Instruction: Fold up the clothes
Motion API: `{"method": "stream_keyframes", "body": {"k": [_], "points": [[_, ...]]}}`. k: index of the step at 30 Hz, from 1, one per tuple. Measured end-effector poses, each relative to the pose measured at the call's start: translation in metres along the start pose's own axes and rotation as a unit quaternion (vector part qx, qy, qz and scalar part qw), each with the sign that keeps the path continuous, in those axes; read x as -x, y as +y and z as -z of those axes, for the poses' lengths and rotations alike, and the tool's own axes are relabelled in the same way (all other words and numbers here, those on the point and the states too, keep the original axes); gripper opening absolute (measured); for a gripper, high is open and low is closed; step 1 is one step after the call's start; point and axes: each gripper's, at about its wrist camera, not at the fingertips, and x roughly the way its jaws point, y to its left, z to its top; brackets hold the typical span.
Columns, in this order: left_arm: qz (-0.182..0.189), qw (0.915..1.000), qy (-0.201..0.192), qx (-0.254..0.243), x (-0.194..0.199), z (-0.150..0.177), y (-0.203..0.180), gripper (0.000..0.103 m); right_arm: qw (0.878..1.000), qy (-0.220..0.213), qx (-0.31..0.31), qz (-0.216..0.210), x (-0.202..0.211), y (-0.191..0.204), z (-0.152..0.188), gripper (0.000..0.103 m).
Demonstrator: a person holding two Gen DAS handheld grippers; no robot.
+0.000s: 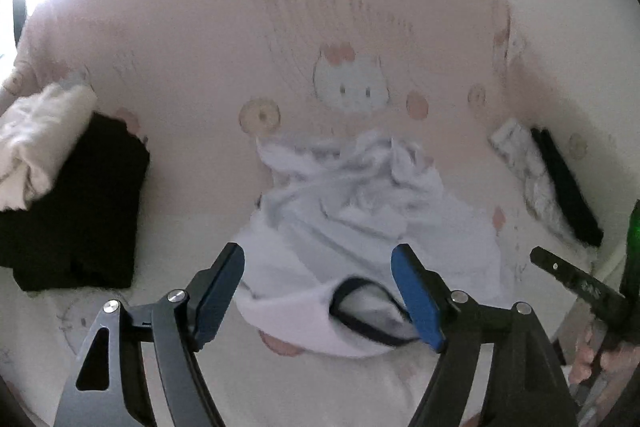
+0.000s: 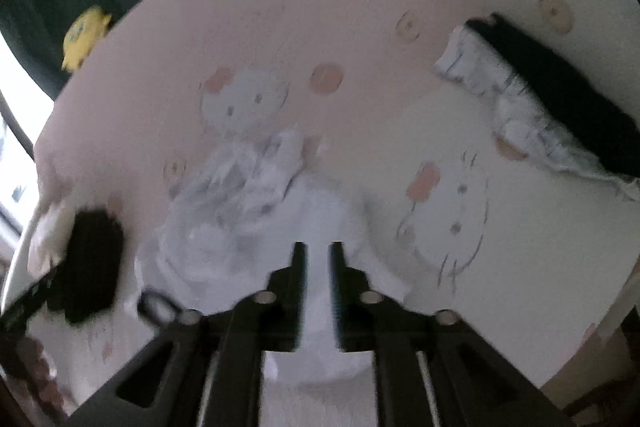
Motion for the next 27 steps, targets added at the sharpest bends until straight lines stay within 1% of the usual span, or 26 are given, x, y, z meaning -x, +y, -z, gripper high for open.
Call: {"method": "stream_keyframes", "body": {"k": [1,2,4,7,10,11,14,17,20,23,24,27], "points": [[-0.003,1.0000,0.008,-0.004,-0.005,0.002,-0.002,0.075,1.000,0.012,0.006,-0.006,-0.002,0.002,0.007,0.042],[-0.004,0.9998,0.017,-0.006,-0.009,0.005,-0.004,0.075,1.000,0.024,0.011,-0.011,-0.004,0.005,0.014,0.043],[0.000,0.9993,0.036,-0.006,-0.016,0.010,-0.005,0.075,0.999,0.038,0.024,-0.006,-0.004,0.008,0.028,0.043],[-0.006,0.9990,0.044,-0.005,-0.020,0.017,-0.005,0.075,0.997,0.057,0.049,0.007,-0.006,0.012,0.047,0.043],[-0.008,0.9986,0.052,-0.005,-0.020,0.027,-0.005,0.075,0.995,0.073,0.067,-0.004,-0.009,0.017,0.060,0.043],[-0.005,0.9984,0.056,-0.005,-0.019,0.030,-0.004,0.075,0.994,0.074,0.074,-0.005,-0.009,0.019,0.064,0.043],[0.024,0.9972,0.071,-0.003,-0.028,0.032,-0.002,0.075,0.993,0.073,0.096,-0.009,-0.011,0.025,0.072,0.043],[0.027,0.9957,0.088,0.001,-0.038,0.036,-0.003,0.075,0.989,0.085,0.117,-0.012,-0.021,0.031,0.077,0.043],[0.014,0.9940,0.108,-0.011,-0.052,0.041,-0.006,0.075,0.986,0.108,0.128,0.000,-0.035,0.036,0.082,0.043],[-0.002,0.9937,0.108,-0.029,-0.060,0.045,-0.010,0.075,0.982,0.126,0.138,0.007,-0.047,0.041,0.087,0.043],[-0.008,0.9936,0.108,-0.033,-0.063,0.046,-0.011,0.075,0.981,0.129,0.143,0.013,-0.051,0.042,0.088,0.043],[-0.017,0.9938,0.102,-0.040,-0.068,0.046,-0.012,0.075,0.979,0.117,0.162,0.030,-0.056,0.048,0.087,0.043]]}}
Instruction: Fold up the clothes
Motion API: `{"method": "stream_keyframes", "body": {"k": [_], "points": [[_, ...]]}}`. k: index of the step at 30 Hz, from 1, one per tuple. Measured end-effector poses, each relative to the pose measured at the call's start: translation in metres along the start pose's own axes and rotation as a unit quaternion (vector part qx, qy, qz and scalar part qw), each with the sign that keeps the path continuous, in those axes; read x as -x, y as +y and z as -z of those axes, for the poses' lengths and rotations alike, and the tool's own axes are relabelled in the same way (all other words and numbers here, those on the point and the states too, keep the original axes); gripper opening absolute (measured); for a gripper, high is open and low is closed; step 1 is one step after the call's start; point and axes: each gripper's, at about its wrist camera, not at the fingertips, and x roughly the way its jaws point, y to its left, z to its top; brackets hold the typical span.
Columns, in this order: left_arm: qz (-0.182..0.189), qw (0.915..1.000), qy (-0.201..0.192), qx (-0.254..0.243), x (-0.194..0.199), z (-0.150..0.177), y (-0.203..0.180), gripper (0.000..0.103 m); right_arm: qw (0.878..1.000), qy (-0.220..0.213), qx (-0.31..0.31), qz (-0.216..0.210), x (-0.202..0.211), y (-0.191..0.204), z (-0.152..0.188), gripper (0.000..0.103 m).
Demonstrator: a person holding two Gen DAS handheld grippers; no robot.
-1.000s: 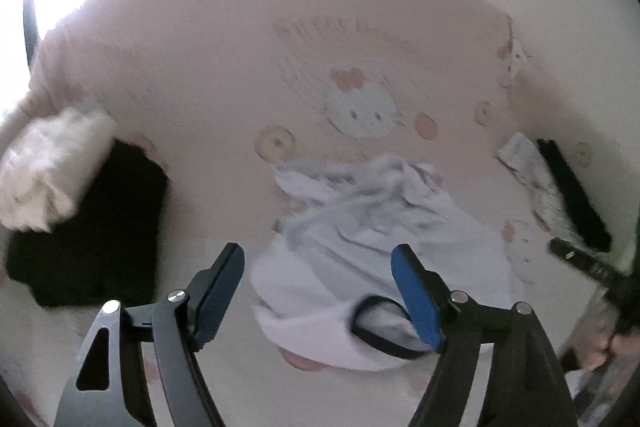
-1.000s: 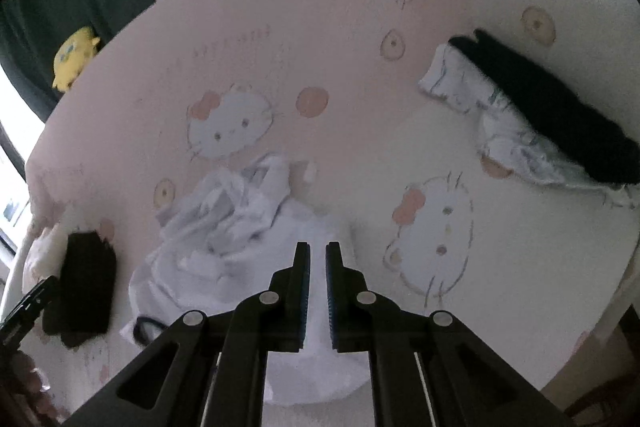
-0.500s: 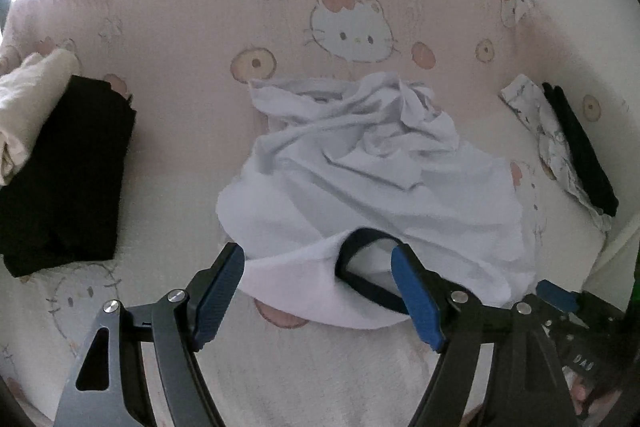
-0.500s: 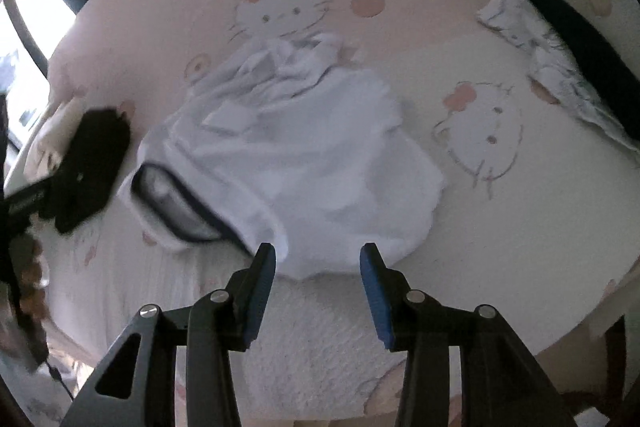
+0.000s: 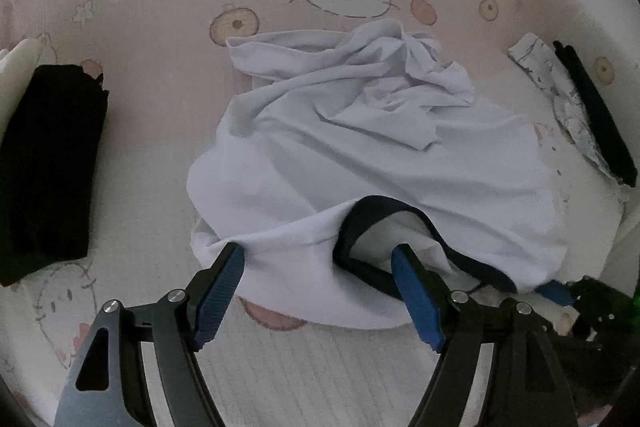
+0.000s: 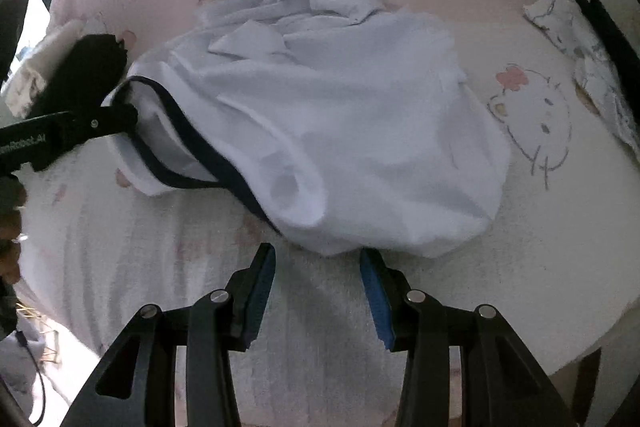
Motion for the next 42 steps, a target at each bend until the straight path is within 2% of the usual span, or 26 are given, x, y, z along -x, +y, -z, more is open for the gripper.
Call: {"method": "stream_keyframes", "body": {"k": [4,6,8,12,14,17,22,24,28,30,31,35,39,42], "points": [[-0.012,0.9998,-0.011,-0.013,-0.003,-0.001,-0.002,0.075,1.000,-0.008,0.000,0.019,-0.002,-0.002,-0.009,0.040],[-0.036,0.9985,-0.028,-0.030,-0.001,-0.001,-0.004,0.071,1.000,-0.012,-0.015,0.020,0.000,-0.006,-0.014,0.016],[-0.048,0.9977,-0.034,-0.034,-0.001,-0.004,-0.002,0.050,0.999,-0.020,-0.044,0.010,0.005,-0.016,-0.020,0.013],[-0.049,0.9980,-0.033,-0.022,-0.002,-0.012,0.008,0.049,0.995,-0.045,-0.087,-0.003,0.018,-0.038,-0.036,0.013],[-0.043,0.9986,-0.028,-0.014,-0.006,-0.017,0.011,0.049,0.994,-0.038,-0.104,-0.023,0.018,-0.043,-0.044,0.013],[-0.046,0.9985,-0.025,-0.012,-0.012,-0.023,0.012,0.049,0.992,-0.025,-0.123,-0.026,0.006,-0.052,-0.061,0.013],[-0.092,0.9947,-0.027,-0.037,-0.017,-0.030,0.008,0.049,0.990,-0.025,-0.135,-0.025,0.004,-0.057,-0.082,0.013],[-0.098,0.9941,-0.025,-0.040,-0.018,-0.032,0.009,0.049,0.990,-0.023,-0.135,-0.028,0.001,-0.058,-0.088,0.013],[-0.068,0.9974,-0.020,-0.014,-0.019,-0.031,0.013,0.049,0.992,-0.020,-0.126,-0.028,0.000,-0.053,-0.085,0.017],[-0.048,0.9987,-0.013,0.002,-0.020,-0.030,0.016,0.049,0.993,-0.019,-0.113,-0.026,0.007,-0.050,-0.079,0.031],[-0.036,0.9992,-0.007,0.012,-0.021,-0.031,0.018,0.049,0.994,-0.019,-0.106,-0.020,0.011,-0.047,-0.074,0.033],[-0.014,0.9987,0.005,0.048,-0.025,-0.027,0.022,0.049,0.994,-0.010,-0.105,-0.010,0.020,-0.045,-0.061,0.033],[-0.016,0.9988,0.008,0.046,-0.026,-0.026,0.019,0.049,0.993,0.002,-0.113,-0.013,0.025,-0.046,-0.050,0.033],[-0.017,0.9988,0.015,0.043,-0.029,-0.027,0.017,0.049,0.991,0.014,-0.129,-0.007,0.014,-0.046,-0.048,0.033]]}}
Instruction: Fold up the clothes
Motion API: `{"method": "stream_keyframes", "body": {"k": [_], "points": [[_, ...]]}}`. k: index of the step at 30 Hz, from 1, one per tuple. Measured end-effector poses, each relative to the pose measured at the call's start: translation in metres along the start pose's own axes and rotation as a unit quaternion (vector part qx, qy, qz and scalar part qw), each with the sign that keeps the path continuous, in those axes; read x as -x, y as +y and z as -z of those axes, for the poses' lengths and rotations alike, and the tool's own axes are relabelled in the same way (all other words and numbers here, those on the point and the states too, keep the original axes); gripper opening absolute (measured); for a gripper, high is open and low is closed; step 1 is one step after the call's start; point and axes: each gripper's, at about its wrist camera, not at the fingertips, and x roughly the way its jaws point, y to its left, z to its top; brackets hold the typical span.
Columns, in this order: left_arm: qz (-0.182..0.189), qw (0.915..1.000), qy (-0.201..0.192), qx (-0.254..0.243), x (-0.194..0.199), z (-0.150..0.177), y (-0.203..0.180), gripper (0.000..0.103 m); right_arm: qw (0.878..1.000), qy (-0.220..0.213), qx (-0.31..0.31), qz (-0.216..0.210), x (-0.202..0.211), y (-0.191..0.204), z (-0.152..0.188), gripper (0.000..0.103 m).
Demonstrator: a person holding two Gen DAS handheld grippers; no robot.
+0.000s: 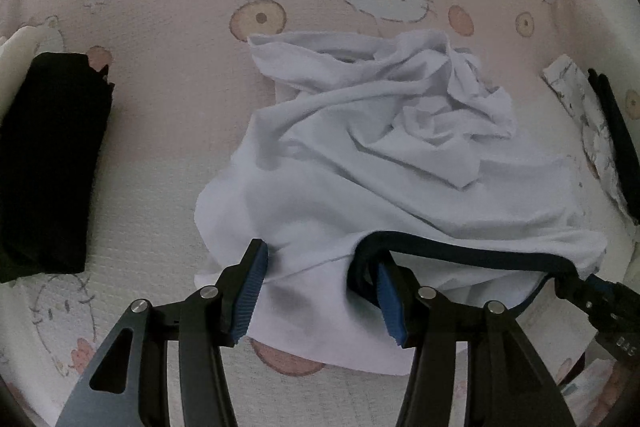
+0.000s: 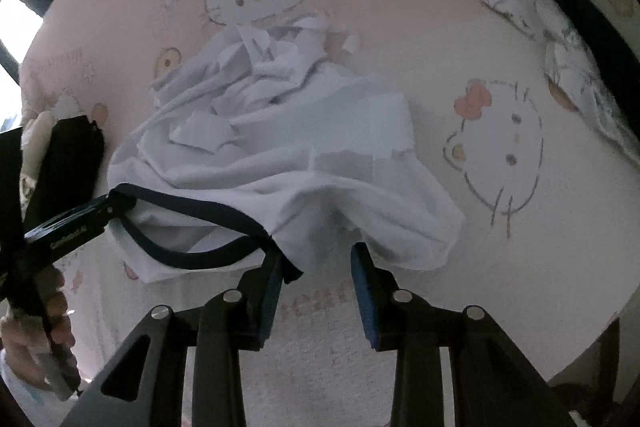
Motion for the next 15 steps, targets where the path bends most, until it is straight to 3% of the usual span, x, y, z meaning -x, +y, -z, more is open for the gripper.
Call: {"method": "stream_keyframes", "body": {"k": [8,11,12,14,15], "points": [[-0.003,1.0000,0.005,0.006,-0.012,-0.003,0.001,0.049,0.998,0.011,-0.064,0.001,-0.031,-0.004,-0.005,0.033],[-0.015,0.9997,-0.013,-0.012,-0.011,0.002,-0.002,0.049,0.998,0.006,-0.049,0.028,-0.032,0.001,-0.003,0.032],[-0.021,0.9994,-0.021,-0.019,-0.009,0.004,-0.003,0.049,0.998,0.002,-0.041,0.042,-0.031,0.003,-0.002,0.027],[-0.035,0.9977,-0.040,-0.041,-0.004,0.011,-0.006,0.034,0.997,-0.005,-0.023,0.076,-0.028,0.006,-0.001,0.018],[-0.044,0.9967,-0.043,-0.053,-0.001,0.015,-0.008,0.033,0.996,-0.009,-0.021,0.087,-0.026,0.006,-0.001,0.018]]}}
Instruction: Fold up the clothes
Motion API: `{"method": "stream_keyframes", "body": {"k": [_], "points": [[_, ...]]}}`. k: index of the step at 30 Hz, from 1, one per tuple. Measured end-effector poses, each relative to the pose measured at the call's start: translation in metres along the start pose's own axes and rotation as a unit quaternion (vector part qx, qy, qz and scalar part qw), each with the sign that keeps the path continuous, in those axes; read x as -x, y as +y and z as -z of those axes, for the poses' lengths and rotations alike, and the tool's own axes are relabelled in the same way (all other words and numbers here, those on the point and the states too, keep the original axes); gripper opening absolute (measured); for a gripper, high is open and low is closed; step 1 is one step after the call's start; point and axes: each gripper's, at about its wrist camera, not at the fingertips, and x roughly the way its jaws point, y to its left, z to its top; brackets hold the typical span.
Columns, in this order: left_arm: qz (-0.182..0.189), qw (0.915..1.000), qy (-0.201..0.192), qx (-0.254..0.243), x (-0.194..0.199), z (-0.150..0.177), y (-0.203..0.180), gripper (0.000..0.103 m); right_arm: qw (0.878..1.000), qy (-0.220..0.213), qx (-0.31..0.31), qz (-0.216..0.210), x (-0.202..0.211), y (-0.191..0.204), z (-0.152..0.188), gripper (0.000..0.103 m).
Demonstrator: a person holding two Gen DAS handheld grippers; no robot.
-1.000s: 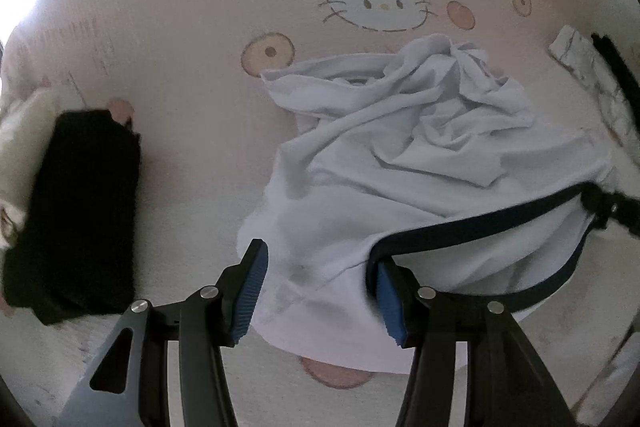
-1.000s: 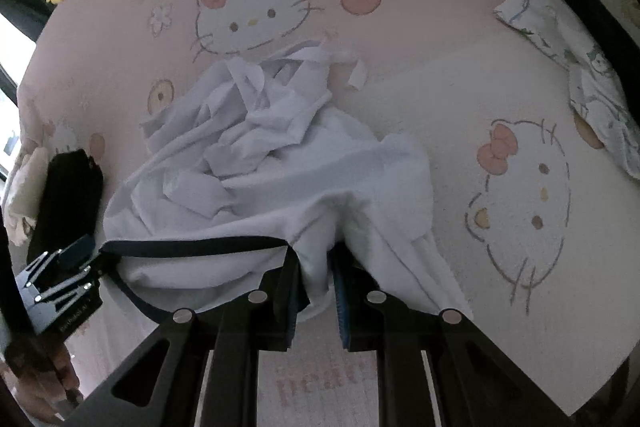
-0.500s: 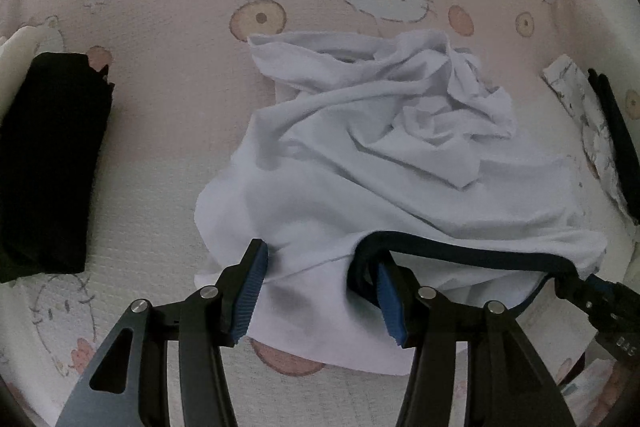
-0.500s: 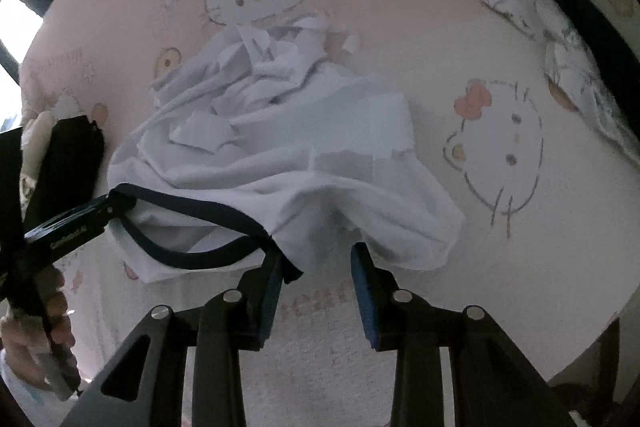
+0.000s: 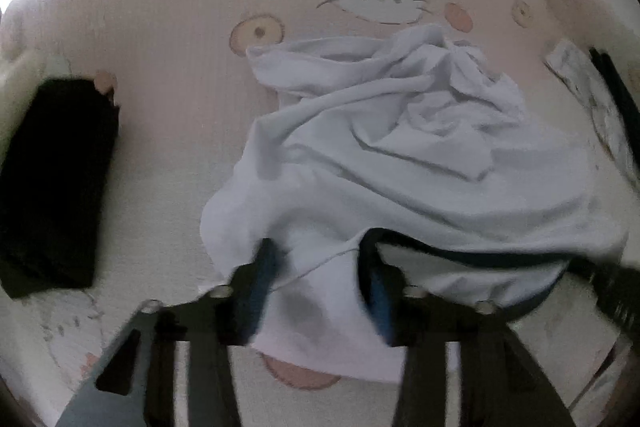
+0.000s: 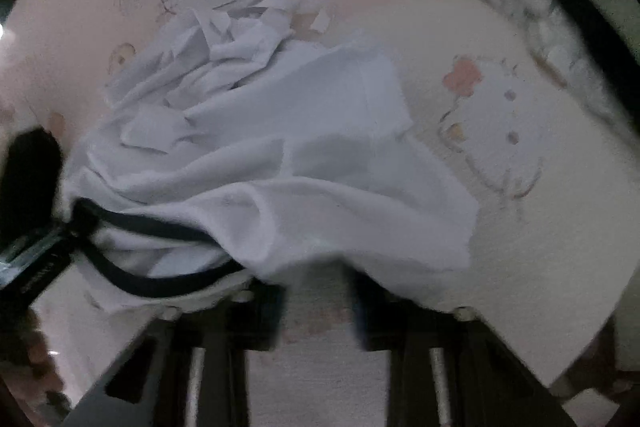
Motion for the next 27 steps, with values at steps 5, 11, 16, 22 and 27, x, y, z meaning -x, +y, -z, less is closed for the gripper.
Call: {"method": "stream_keyframes", "body": {"k": [5,11,16,22,27], "points": [[-0.014,0.9995,-0.029,0.003,0.027,0.012,0.009,0.032,0.999,-0.030,-0.008,0.021,0.020,-0.012,-0.006,0.014],[-0.005,0.9989,-0.042,0.022,0.049,0.002,0.028,0.032,0.994,-0.088,-0.046,0.044,0.055,-0.042,-0.026,0.014],[-0.008,0.9986,-0.053,0.003,0.065,0.009,0.020,0.032,0.992,-0.089,-0.083,-0.046,0.070,-0.050,-0.025,0.014],[0.009,0.9976,-0.068,-0.004,0.071,0.006,0.015,0.032,0.991,-0.048,-0.058,-0.108,0.063,-0.023,-0.001,0.015],[0.053,0.9940,-0.095,-0.010,0.083,-0.006,0.011,0.016,0.992,-0.047,-0.002,-0.115,0.062,0.004,0.023,0.041]]}}
